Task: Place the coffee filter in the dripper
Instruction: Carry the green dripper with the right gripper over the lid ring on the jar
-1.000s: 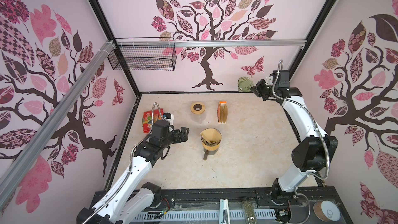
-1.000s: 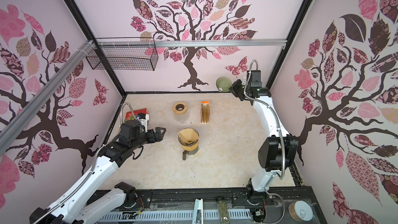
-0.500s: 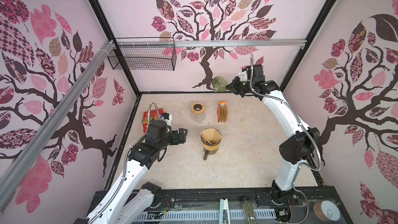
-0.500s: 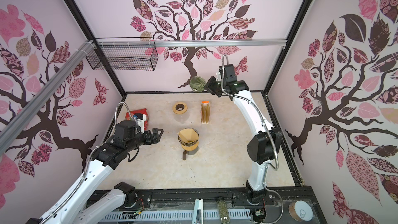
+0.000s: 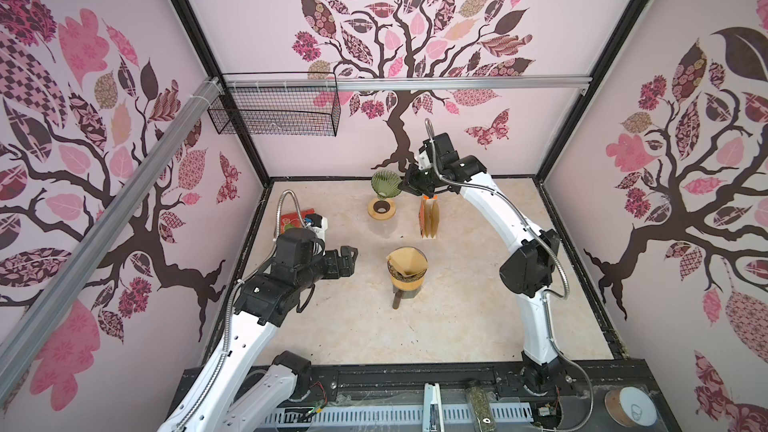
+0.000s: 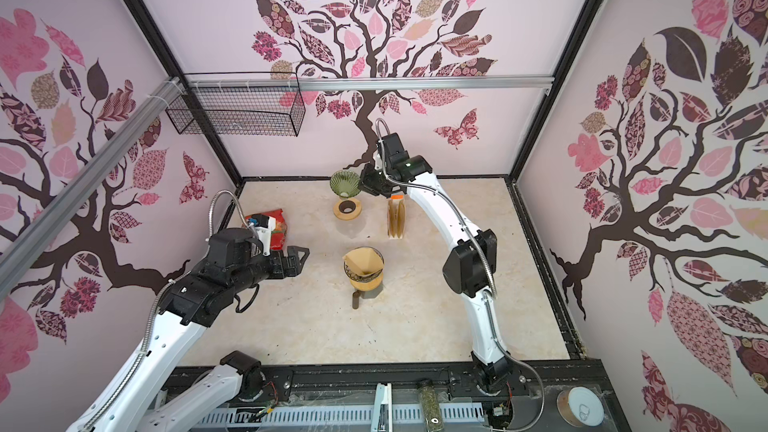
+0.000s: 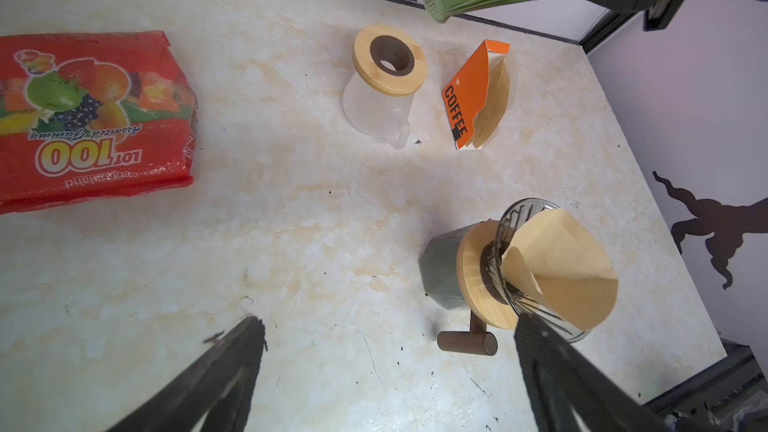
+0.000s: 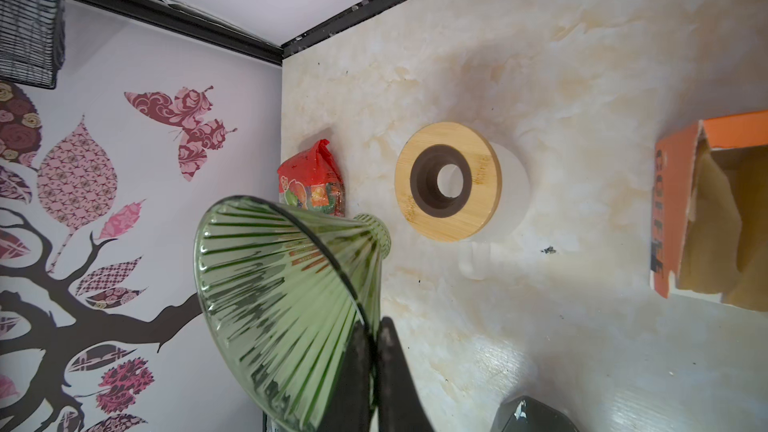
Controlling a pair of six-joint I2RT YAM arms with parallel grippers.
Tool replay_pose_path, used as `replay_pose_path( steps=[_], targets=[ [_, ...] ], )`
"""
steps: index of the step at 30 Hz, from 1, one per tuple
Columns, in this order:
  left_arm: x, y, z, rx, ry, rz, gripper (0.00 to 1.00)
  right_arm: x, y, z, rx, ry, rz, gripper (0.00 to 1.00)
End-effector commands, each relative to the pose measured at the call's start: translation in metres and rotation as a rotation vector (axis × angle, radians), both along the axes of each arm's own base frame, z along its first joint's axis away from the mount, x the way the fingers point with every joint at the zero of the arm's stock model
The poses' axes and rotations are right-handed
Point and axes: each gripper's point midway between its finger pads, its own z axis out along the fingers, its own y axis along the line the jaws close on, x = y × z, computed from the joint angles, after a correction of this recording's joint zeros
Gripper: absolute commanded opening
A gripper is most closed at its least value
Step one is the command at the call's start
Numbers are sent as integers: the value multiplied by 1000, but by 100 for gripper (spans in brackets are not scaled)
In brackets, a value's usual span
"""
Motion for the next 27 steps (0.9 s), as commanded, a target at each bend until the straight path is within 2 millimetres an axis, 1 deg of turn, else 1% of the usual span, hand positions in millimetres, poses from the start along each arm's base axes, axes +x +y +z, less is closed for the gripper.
replay_pose_path(
  steps=[1, 6, 17, 23, 27],
  targets=[
    [-1, -5, 12, 0, 23, -26, 97, 9, 0, -7, -28, -15, -2, 0],
    [2, -9, 16, 3, 37, -50, 97, 18, 4, -24, -39, 2, -5, 0],
    [7, -13, 16, 8, 51, -61, 97, 31, 14, -40, -6, 8, -16, 0],
    [8, -14, 15, 13, 58, -61, 97, 33, 15, -55, -20, 29, -12, 0],
    [10, -14, 15, 12, 60, -63, 97, 34, 15, -59, -23, 28, -11, 0]
  ],
)
